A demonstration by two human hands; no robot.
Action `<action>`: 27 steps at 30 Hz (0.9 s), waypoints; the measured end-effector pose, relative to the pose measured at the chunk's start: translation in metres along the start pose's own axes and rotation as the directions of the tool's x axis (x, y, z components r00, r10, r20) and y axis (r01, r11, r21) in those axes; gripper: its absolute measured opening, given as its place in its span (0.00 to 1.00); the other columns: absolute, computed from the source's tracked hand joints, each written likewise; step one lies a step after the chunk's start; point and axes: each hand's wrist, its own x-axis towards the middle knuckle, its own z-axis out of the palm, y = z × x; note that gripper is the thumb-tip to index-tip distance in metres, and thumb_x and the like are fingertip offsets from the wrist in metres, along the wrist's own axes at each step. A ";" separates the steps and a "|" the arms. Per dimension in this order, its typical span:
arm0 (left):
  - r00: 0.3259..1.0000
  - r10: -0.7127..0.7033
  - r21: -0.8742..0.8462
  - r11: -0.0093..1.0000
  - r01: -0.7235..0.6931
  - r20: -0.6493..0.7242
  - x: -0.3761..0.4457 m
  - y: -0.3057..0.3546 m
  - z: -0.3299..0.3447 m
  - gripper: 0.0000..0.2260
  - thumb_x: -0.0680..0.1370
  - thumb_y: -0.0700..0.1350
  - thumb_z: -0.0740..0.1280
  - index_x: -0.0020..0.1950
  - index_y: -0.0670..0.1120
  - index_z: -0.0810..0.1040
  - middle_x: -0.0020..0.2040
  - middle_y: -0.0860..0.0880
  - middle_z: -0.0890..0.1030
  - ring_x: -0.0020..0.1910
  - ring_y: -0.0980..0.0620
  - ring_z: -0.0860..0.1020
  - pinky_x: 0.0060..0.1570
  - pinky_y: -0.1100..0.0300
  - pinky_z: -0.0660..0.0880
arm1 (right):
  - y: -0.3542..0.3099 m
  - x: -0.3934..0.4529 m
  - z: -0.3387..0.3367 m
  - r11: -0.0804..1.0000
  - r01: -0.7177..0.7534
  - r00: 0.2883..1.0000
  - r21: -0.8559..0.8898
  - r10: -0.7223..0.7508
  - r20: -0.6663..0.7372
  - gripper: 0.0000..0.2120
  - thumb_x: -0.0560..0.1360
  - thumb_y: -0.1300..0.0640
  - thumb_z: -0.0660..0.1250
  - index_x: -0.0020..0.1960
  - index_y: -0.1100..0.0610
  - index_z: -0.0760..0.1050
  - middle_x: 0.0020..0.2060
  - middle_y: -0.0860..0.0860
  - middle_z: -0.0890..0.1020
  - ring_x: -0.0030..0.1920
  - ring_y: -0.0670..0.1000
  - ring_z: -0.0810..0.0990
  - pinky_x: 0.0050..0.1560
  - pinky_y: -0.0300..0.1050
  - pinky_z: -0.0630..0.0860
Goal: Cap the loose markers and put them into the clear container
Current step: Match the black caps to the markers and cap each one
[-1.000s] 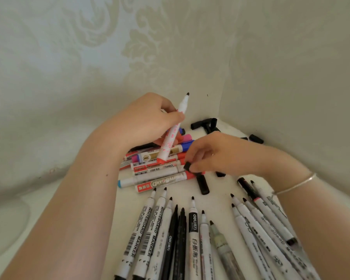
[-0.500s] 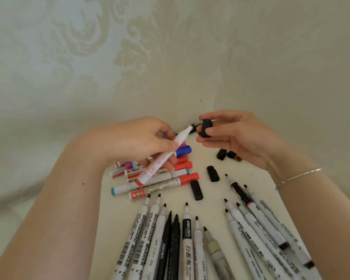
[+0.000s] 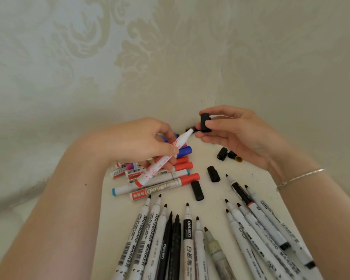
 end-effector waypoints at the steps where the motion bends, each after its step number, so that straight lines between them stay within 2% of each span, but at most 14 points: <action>1: 1.000 -0.004 -0.008 1.000 0.004 0.002 0.000 0.000 0.000 0.04 0.79 0.44 0.65 0.53 0.46 0.75 0.45 0.48 0.86 0.44 0.54 0.85 0.39 0.61 0.79 | 0.000 0.000 0.000 1.000 0.001 1.000 0.008 -0.001 -0.003 0.11 0.76 0.70 0.63 0.55 0.62 0.78 0.47 0.61 0.84 0.46 0.57 0.85 0.50 0.45 0.82; 5: 1.000 -0.006 -0.051 0.999 0.005 -0.022 -0.001 0.000 -0.001 0.05 0.79 0.42 0.65 0.54 0.44 0.76 0.45 0.47 0.86 0.44 0.52 0.85 0.34 0.61 0.79 | 0.000 0.000 -0.001 0.999 0.000 1.000 0.055 0.000 0.005 0.12 0.75 0.70 0.63 0.55 0.60 0.78 0.49 0.62 0.84 0.49 0.58 0.84 0.50 0.45 0.81; 7: 0.999 0.001 -0.046 0.999 -0.002 -0.036 -0.002 -0.002 -0.003 0.06 0.79 0.43 0.65 0.54 0.44 0.76 0.44 0.48 0.86 0.45 0.53 0.85 0.41 0.55 0.81 | -0.002 0.001 -0.004 0.995 -0.024 1.000 0.100 0.021 0.023 0.12 0.76 0.69 0.61 0.55 0.59 0.79 0.49 0.60 0.83 0.46 0.56 0.84 0.46 0.41 0.81; 9: 0.999 0.005 -0.063 0.998 -0.008 -0.044 -0.003 -0.003 -0.005 0.05 0.79 0.44 0.65 0.54 0.45 0.76 0.43 0.50 0.86 0.44 0.54 0.85 0.44 0.56 0.81 | -0.002 0.001 -0.006 0.990 -0.056 0.998 0.130 0.052 0.039 0.14 0.77 0.68 0.59 0.55 0.59 0.80 0.50 0.58 0.80 0.40 0.52 0.82 0.41 0.37 0.79; 11: 0.999 0.013 -0.081 0.997 -0.016 -0.048 -0.003 -0.003 -0.006 0.05 0.80 0.44 0.64 0.54 0.46 0.76 0.43 0.50 0.86 0.44 0.56 0.84 0.39 0.61 0.81 | -0.002 0.001 -0.008 0.992 -0.073 0.997 0.103 0.070 0.039 0.15 0.76 0.68 0.59 0.56 0.58 0.81 0.50 0.57 0.78 0.37 0.49 0.76 0.36 0.35 0.75; 14: 0.998 0.025 -0.090 0.996 -0.029 -0.054 -0.002 -0.003 -0.005 0.05 0.80 0.44 0.64 0.54 0.46 0.76 0.44 0.50 0.86 0.43 0.56 0.84 0.32 0.67 0.77 | -0.002 0.002 -0.007 0.995 -0.068 0.998 0.075 0.066 0.023 0.13 0.76 0.67 0.59 0.55 0.59 0.80 0.45 0.55 0.81 0.35 0.47 0.73 0.32 0.34 0.72; 17: 0.998 0.038 -0.068 0.997 -0.040 -0.043 -0.001 -0.004 -0.005 0.05 0.80 0.44 0.64 0.55 0.47 0.77 0.44 0.51 0.86 0.43 0.57 0.84 0.33 0.68 0.77 | -0.002 0.002 -0.005 0.999 -0.041 0.999 0.032 0.041 -0.005 0.09 0.76 0.66 0.61 0.51 0.60 0.79 0.40 0.53 0.83 0.35 0.46 0.75 0.33 0.33 0.73; 24: 0.998 0.060 -0.007 0.998 -0.060 -0.030 0.002 -0.004 -0.002 0.06 0.79 0.45 0.65 0.55 0.48 0.77 0.44 0.49 0.86 0.44 0.55 0.84 0.40 0.63 0.79 | -0.002 0.002 0.001 0.999 -0.008 1.000 -0.042 0.008 -0.001 0.09 0.76 0.67 0.63 0.49 0.60 0.81 0.36 0.50 0.83 0.35 0.45 0.74 0.37 0.36 0.70; 27: 0.997 0.071 0.040 0.997 -0.069 -0.032 0.004 -0.004 -0.002 0.05 0.79 0.46 0.65 0.54 0.51 0.78 0.43 0.52 0.86 0.40 0.58 0.84 0.37 0.66 0.78 | -0.001 0.002 0.004 0.998 -0.006 1.000 -0.055 0.006 -0.011 0.07 0.74 0.67 0.65 0.46 0.59 0.80 0.35 0.51 0.81 0.34 0.46 0.75 0.38 0.37 0.70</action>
